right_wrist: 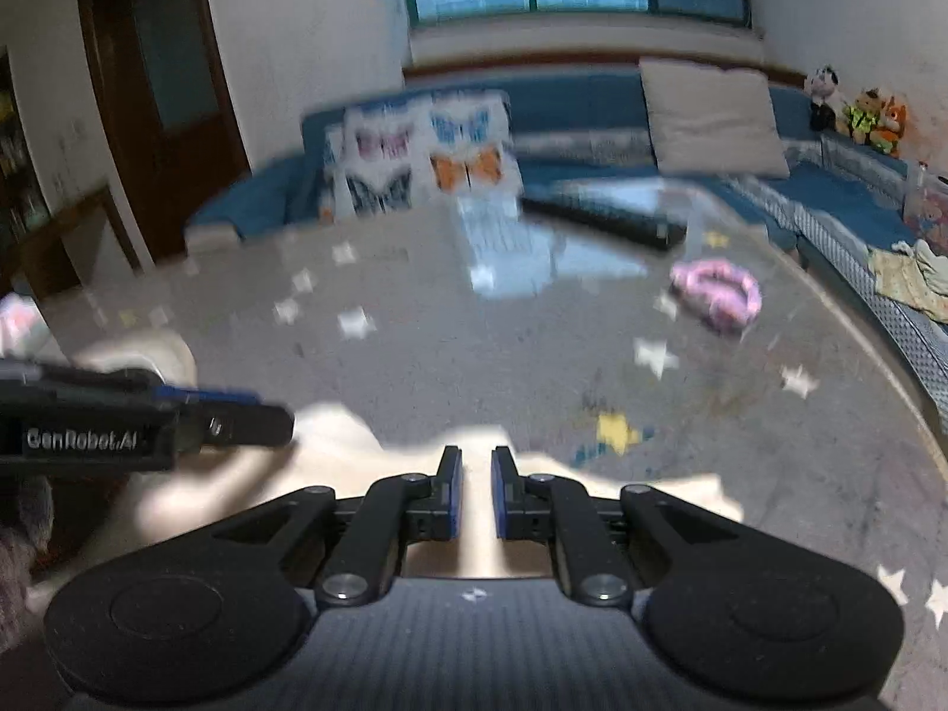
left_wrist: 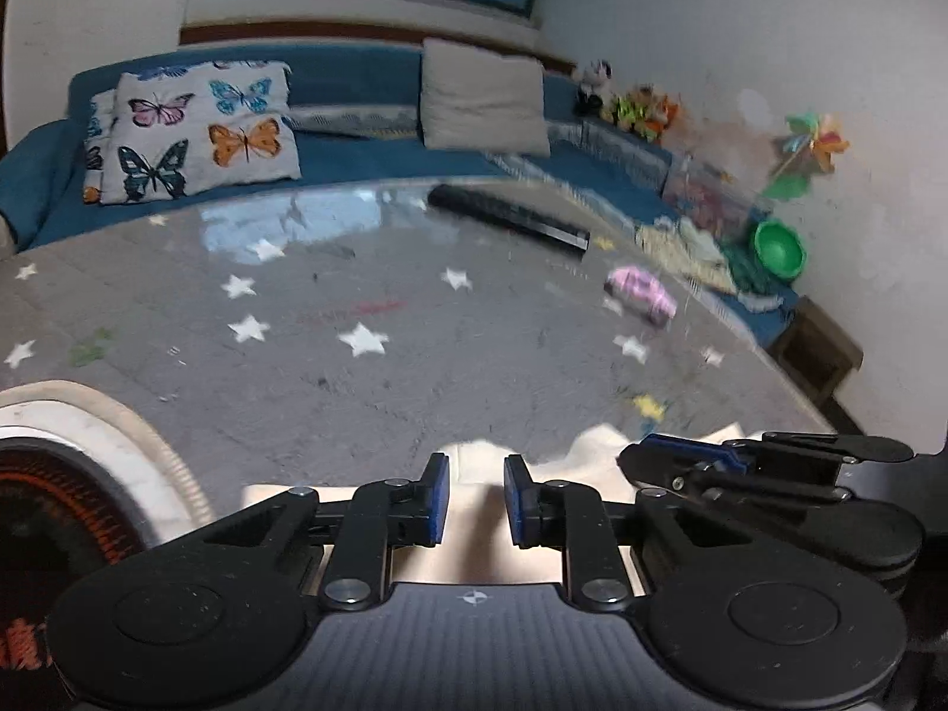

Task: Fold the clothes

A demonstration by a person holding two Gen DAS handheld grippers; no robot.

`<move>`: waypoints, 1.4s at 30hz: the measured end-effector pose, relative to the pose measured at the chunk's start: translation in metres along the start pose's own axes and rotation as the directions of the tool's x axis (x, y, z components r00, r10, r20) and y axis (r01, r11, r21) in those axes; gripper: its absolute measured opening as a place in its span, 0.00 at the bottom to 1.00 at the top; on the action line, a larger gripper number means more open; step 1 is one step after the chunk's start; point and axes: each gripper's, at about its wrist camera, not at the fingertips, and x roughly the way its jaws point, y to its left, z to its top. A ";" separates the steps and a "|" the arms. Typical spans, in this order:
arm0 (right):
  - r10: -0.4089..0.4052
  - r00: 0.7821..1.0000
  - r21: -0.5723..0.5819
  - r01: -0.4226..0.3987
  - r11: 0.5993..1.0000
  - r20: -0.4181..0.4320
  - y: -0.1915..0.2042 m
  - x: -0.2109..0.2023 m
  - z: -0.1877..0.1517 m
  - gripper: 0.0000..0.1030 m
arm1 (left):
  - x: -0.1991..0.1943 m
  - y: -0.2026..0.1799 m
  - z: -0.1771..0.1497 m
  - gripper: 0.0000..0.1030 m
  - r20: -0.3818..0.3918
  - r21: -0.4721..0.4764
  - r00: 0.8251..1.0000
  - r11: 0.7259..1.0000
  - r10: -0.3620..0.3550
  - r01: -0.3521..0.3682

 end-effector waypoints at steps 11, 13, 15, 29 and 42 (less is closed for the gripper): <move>-0.001 1.000 -0.031 0.001 1.000 0.020 0.009 -0.032 -0.003 0.23 | -0.025 -0.005 -0.008 0.28 0.023 0.019 1.000 1.000 0.015 -0.016; -0.001 1.000 -0.034 0.002 0.999 0.021 0.013 -0.042 -0.008 0.32 | -0.036 -0.008 -0.014 0.36 0.025 0.032 0.999 0.999 0.027 -0.028; -0.002 1.000 -0.036 0.003 0.999 0.023 0.017 -0.052 -0.013 0.40 | -0.048 -0.013 -0.021 0.46 0.027 0.047 0.999 0.998 0.039 -0.040; -0.055 0.998 -0.046 0.055 0.997 0.017 0.050 -0.111 -0.079 0.82 | -0.114 -0.024 -0.092 0.78 0.052 0.081 0.995 0.993 0.080 -0.084; -0.145 0.989 -0.083 0.147 0.986 0.033 0.078 -0.135 -0.115 1.00 | -0.153 -0.023 -0.135 1.00 0.112 0.084 0.988 0.989 0.108 -0.118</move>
